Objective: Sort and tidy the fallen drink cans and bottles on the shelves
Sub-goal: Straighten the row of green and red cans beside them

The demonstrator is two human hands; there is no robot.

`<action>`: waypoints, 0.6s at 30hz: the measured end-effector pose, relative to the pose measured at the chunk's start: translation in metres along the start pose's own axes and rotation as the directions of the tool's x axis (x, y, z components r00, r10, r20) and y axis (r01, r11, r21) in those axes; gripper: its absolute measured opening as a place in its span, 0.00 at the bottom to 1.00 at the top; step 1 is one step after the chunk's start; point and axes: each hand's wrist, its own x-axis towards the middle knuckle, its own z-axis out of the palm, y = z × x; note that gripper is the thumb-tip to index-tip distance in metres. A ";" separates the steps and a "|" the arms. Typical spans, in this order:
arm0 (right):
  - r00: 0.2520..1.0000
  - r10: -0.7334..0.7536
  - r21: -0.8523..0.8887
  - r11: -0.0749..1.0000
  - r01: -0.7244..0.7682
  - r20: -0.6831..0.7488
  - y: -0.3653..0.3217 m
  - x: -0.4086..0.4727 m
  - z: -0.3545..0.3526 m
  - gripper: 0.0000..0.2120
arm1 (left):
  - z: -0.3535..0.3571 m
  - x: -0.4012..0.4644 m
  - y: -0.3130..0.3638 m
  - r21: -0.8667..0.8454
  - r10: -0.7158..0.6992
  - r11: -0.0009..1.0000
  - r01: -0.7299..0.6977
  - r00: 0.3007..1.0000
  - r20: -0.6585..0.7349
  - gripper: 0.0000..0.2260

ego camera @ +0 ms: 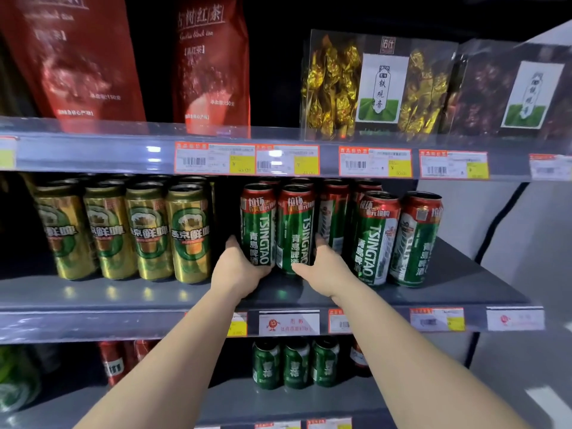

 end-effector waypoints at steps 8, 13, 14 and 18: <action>0.994 0.045 -0.007 0.999 -0.046 -0.099 0.001 0.005 0.013 0.38 | -0.002 0.004 -0.005 -0.036 -0.005 0.999 0.005 1.000 0.001 0.35; 0.993 0.005 0.091 0.996 0.005 -0.115 0.005 0.006 0.012 0.35 | -0.001 0.005 -0.007 -0.056 -0.010 0.998 0.011 1.000 0.016 0.34; 0.991 0.018 0.050 0.999 -0.011 -0.135 0.004 0.007 0.013 0.37 | -0.001 0.005 -0.006 -0.058 -0.007 0.998 0.007 1.000 0.016 0.34; 0.997 0.009 0.088 0.996 -0.002 -0.075 0.004 0.010 0.015 0.37 | 0.000 0.004 -0.007 -0.063 0.007 0.998 -0.006 1.000 0.009 0.33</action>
